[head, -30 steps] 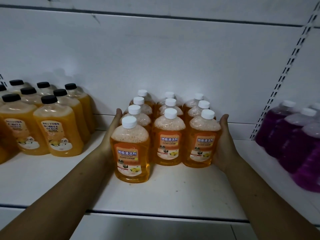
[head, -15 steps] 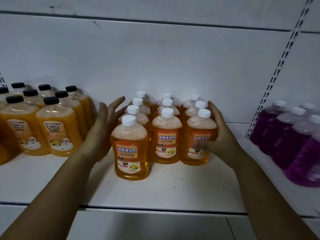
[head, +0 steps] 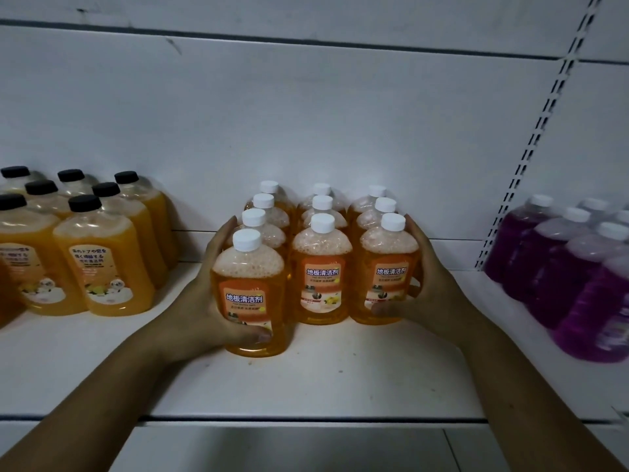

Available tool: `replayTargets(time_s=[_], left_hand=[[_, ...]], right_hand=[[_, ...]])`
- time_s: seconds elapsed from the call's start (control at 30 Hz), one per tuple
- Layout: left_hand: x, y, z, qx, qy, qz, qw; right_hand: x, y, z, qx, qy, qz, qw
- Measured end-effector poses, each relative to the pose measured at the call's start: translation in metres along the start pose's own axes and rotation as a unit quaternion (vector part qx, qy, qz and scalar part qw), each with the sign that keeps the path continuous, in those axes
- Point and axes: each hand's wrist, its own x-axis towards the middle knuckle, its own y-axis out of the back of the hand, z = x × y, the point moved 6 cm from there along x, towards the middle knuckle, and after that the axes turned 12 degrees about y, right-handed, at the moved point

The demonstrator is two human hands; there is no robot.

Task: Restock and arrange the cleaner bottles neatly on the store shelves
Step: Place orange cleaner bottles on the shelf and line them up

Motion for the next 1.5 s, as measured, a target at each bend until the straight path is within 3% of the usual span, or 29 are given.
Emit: replayTargets(time_s=[0.2, 0.33, 0.47, 0.53, 0.6, 1.2, 1.5], left_hand=[[-0.002, -0.001, -0.006, -0.034, -0.011, -0.002, 0.999], [-0.003, -0.001, -0.006, -0.046, 0.01, -0.015, 0.999], [-0.002, -0.001, -0.011, -0.047, 0.005, -0.03, 0.998], [-0.002, -0.002, -0.011, -0.055, 0.002, -0.034, 0.998], [-0.003, -0.003, -0.01, -0.059, -0.009, -0.031, 0.998], [-0.005, 0.0, -0.005, -0.063, -0.02, -0.023, 0.998], [-0.007, -0.001, -0.001, -0.063, -0.013, -0.019, 0.998]], right_hand=[[-0.001, -0.001, -0.021, -0.05, 0.009, 0.029, 0.998], [0.002, 0.002, -0.079, -0.234, 0.12, 0.135, 0.955], [0.015, -0.054, -0.132, -0.442, 0.264, 0.023, 0.857], [0.025, -0.08, -0.13, -0.513, 0.26, -0.035, 0.817], [0.031, -0.092, -0.119, -0.551, 0.228, -0.072, 0.799], [0.03, -0.1, -0.107, -0.617, 0.198, -0.049, 0.76], [0.033, -0.099, -0.101, -0.622, 0.185, -0.042, 0.76]])
